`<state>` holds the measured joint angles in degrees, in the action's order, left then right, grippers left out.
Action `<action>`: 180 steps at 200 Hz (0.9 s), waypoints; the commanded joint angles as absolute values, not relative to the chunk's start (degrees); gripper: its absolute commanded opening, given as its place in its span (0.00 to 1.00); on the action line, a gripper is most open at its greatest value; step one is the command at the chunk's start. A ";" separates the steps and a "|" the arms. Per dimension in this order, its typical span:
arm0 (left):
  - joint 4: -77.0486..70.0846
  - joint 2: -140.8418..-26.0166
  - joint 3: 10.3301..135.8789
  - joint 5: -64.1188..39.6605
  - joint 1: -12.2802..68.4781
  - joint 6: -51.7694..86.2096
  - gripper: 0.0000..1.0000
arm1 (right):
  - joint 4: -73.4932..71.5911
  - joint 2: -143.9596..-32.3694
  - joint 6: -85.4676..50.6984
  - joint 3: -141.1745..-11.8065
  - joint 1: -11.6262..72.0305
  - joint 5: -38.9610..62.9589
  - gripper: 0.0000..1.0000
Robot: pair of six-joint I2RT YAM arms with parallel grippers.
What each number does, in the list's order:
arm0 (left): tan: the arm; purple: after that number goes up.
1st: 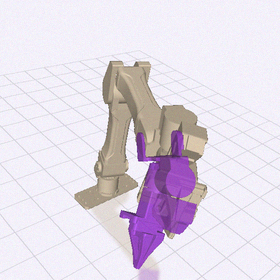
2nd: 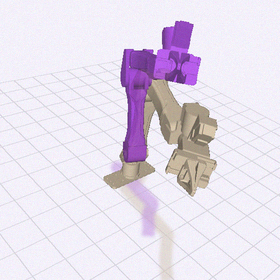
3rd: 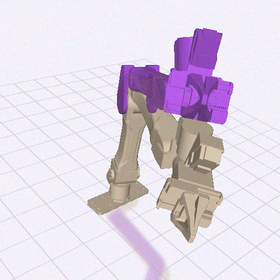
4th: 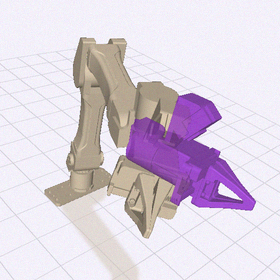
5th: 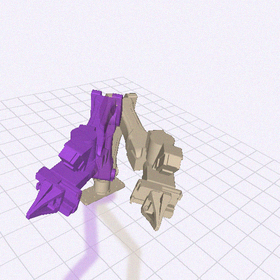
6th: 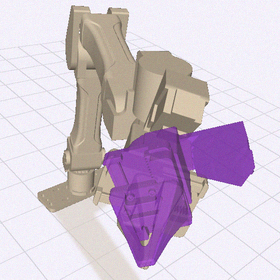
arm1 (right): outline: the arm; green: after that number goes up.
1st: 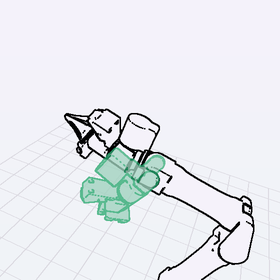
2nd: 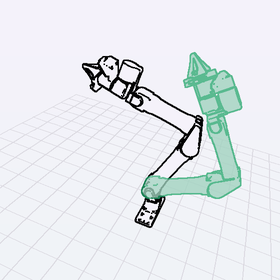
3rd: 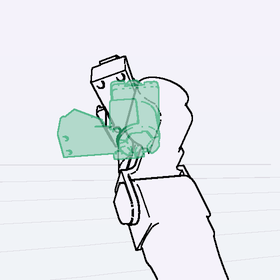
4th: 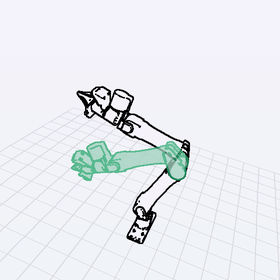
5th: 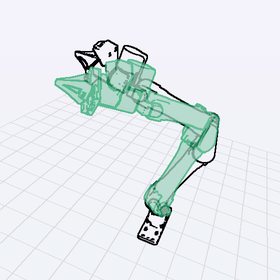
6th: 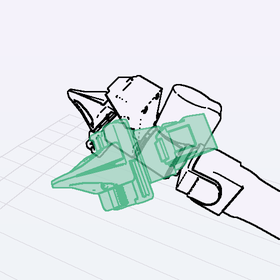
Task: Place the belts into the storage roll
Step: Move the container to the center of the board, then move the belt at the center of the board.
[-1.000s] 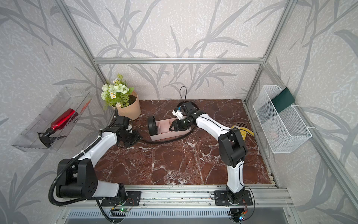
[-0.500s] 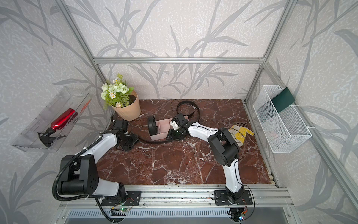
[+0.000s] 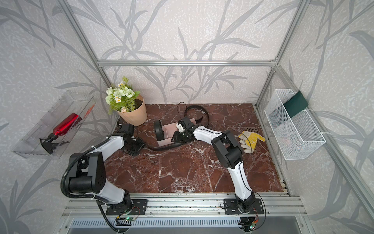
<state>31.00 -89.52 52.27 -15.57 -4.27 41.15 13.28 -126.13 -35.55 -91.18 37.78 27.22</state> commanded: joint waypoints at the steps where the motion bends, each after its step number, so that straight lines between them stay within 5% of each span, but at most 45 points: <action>1: 31.33 -89.96 53.58 -15.67 -5.44 41.18 0.60 | 12.23 -129.59 -38.17 -93.71 37.53 26.34 0.46; 99: 30.53 -93.27 54.68 -16.62 -8.86 40.31 0.63 | 20.14 -137.18 -38.29 -105.87 36.39 27.03 0.48; 180: 24.83 -92.80 49.26 -18.49 -8.32 44.78 0.71 | 10.64 -115.52 -45.34 -69.58 36.46 27.55 0.48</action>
<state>26.39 -93.54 51.59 -18.28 -8.40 42.63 10.46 -119.87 -41.12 -77.65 36.21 27.62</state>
